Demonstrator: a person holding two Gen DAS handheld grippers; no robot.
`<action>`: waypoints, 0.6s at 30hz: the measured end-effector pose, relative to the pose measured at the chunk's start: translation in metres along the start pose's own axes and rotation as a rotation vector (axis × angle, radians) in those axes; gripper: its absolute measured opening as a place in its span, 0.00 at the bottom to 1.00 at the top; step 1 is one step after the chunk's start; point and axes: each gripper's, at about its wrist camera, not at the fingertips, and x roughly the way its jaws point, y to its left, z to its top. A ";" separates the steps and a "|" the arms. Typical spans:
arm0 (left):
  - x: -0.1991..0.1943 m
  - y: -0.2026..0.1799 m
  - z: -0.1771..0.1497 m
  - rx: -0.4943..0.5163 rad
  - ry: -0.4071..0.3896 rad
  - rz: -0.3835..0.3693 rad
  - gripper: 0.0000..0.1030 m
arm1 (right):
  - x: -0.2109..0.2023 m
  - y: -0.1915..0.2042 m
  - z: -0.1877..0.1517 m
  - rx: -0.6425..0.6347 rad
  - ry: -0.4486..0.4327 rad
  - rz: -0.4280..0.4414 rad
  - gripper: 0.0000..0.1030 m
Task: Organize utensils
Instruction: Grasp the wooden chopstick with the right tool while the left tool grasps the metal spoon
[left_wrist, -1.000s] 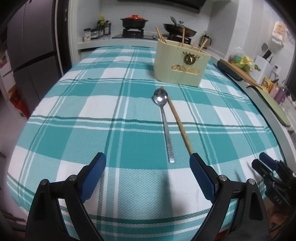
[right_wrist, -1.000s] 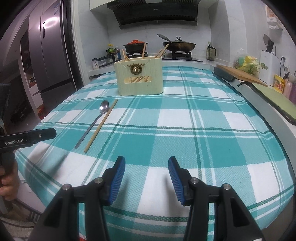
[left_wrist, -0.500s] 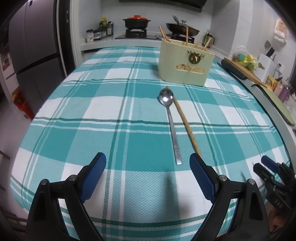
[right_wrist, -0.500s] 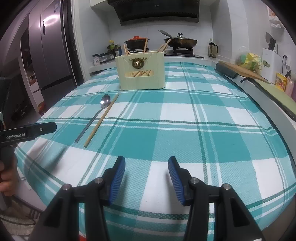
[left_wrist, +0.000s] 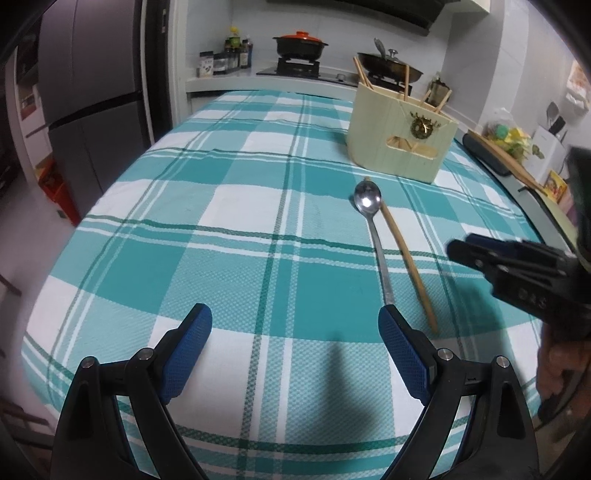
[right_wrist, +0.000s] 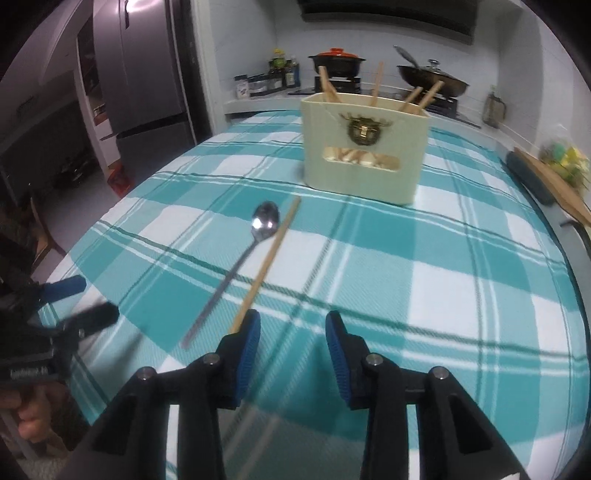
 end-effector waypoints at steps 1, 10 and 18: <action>-0.001 0.001 0.000 0.001 -0.002 0.004 0.90 | 0.013 0.007 0.010 -0.018 0.020 0.014 0.35; -0.003 0.011 -0.005 -0.011 0.004 0.023 0.90 | 0.087 0.020 0.035 -0.060 0.144 -0.024 0.09; 0.006 -0.003 -0.008 0.014 0.029 0.000 0.90 | 0.052 -0.033 0.000 0.140 0.120 -0.123 0.07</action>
